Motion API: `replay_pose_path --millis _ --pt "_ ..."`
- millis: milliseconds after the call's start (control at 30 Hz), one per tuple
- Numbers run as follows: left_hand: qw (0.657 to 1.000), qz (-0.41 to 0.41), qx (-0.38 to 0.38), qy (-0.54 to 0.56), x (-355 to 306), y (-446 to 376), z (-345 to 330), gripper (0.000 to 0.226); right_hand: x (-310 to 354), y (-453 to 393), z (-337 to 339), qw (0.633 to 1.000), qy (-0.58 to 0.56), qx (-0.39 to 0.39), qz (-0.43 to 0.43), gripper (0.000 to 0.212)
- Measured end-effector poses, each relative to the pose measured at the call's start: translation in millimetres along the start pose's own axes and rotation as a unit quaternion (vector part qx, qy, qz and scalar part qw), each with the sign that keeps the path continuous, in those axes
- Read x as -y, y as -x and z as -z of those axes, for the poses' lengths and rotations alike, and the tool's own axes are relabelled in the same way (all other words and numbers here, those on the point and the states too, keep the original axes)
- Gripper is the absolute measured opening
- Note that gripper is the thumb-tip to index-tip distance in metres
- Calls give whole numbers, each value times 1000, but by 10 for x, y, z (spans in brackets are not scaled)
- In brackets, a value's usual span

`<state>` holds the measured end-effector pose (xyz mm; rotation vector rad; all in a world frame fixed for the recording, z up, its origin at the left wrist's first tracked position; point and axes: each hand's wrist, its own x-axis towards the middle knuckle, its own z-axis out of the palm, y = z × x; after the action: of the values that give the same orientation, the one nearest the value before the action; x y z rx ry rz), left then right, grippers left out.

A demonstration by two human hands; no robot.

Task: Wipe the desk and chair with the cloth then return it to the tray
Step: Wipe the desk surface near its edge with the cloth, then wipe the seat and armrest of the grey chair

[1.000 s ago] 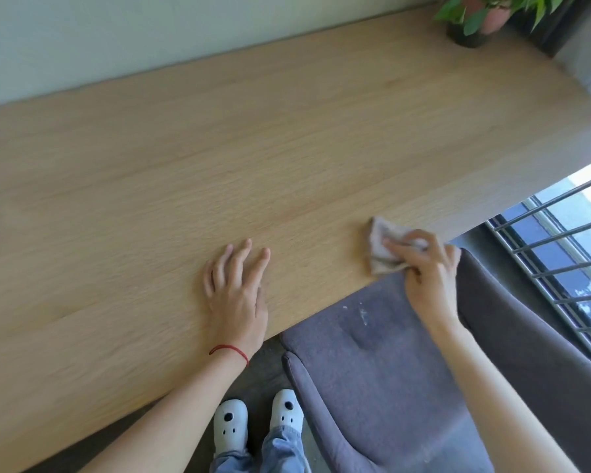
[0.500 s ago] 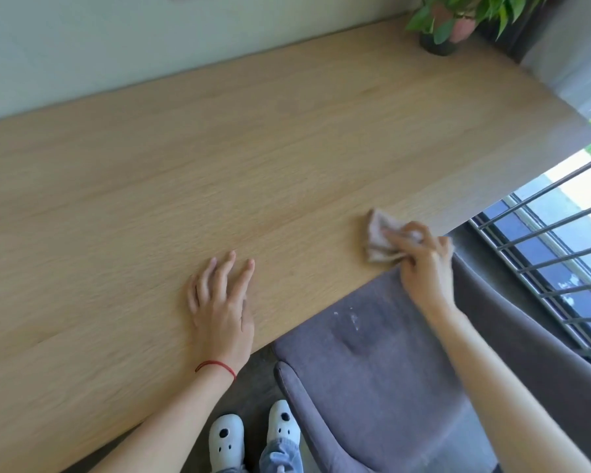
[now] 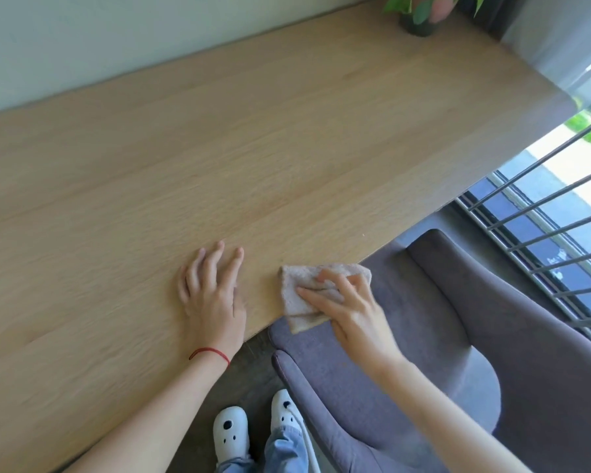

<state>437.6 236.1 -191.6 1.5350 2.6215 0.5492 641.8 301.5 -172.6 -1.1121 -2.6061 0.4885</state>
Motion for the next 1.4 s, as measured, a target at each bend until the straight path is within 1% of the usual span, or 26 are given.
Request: replay_pose_path --millis 33,67,133,167,200,233,300,367,433,467,500,600,667,700,767,800,867,900,933,1000,1033,1067,1133,1233,1300,1400 --pt "1000 1 1 1 4 4 -2 58 -127 12 76 1000 -11 -9 -21 52" --pt "1000 1 1 1 5 0 -8 58 -253 -19 148 996 -24 -41 -72 52" --pt "1000 2 4 -1 2 -2 -13 57 -431 -171 225 971 -45 -128 -197 54" --pt "1000 3 6 -2 -5 -6 -9 57 -414 -274 231 959 -48 -151 -236 55" --pt "1000 2 8 -3 -13 -11 -2 56 -329 -367 208 955 -41 -154 -249 56" --pt "1000 1 12 -5 -22 -14 3 55 -201 -427 159 959 -30 -141 -244 58" --pt "1000 2 18 -1 -23 -12 13 55 98 -404 18 972 -21 -111 -205 60" --pt "1000 -2 16 7 -21 11 17 55 340 -221 -95 988 -44 -69 -133 56" --pt "1000 -10 20 -2 -31 47 6 59 398 5 -131 992 -100 -27 -73 53" --pt "1000 -14 23 -10 -36 56 0 62 353 105 -133 987 -143 -25 -71 55" --pt "999 -17 27 -17 -39 57 -8 63 285 200 -135 976 -192 -38 -96 56" --pt "999 -16 18 -21 -32 37 -16 59 -21 452 -177 912 -323 -100 -231 50" --pt "1000 -14 15 -22 -44 28 -9 54 -257 599 -243 858 -394 -116 -307 44" --pt "999 -15 14 -26 -55 28 -5 53 -363 653 -284 825 -436 -118 -340 41" --pt "999 -17 10 -37 -77 39 -6 49 -553 704 -372 757 -513 -109 -390 34" --pt "999 -14 6 -29 -92 56 -9 47 -649 708 -425 731 -537 -104 -407 32" --pt "999 -27 -20 18 -170 126 -23 45 -836 661 -533 699 -562 -95 -431 29" --pt "997 -56 -38 37 -244 210 -42 45 -922 633 -586 691 -569 -89 -437 27" --pt "993 -97 -53 38 -341 323 -76 44 -1004 607 -635 688 -573 -83 -437 26" --pt "983 -173 -54 17 -540 621 -223 39 -1164 595 -730 701 -567 -63 -428 25" --pt "981 -189 -38 13 -617 787 -335 37 -1240 605 -777 713 -556 -50 -424 24" --pt "982 -188 -17 15 -669 961 -472 34 -1311 619 -826 726 -545 -38 -418 24" --pt "989 -143 36 12 -699 1317 -786 31 -1439 669 -944 745 -529 -23 -406 26" --pt "993 6 115 5 -643 1680 -1241 34 -1604 753 -1154 753 -519 -33 -402 32" --pt "985 94 142 12 -619 1785 -1494 42 -1719 817 -1299 768 -480 -66 -418 32" --pt "975 165 141 47 -643 1841 -1791 46 -1904 920 -1431 803 -379 -157 -433 29"
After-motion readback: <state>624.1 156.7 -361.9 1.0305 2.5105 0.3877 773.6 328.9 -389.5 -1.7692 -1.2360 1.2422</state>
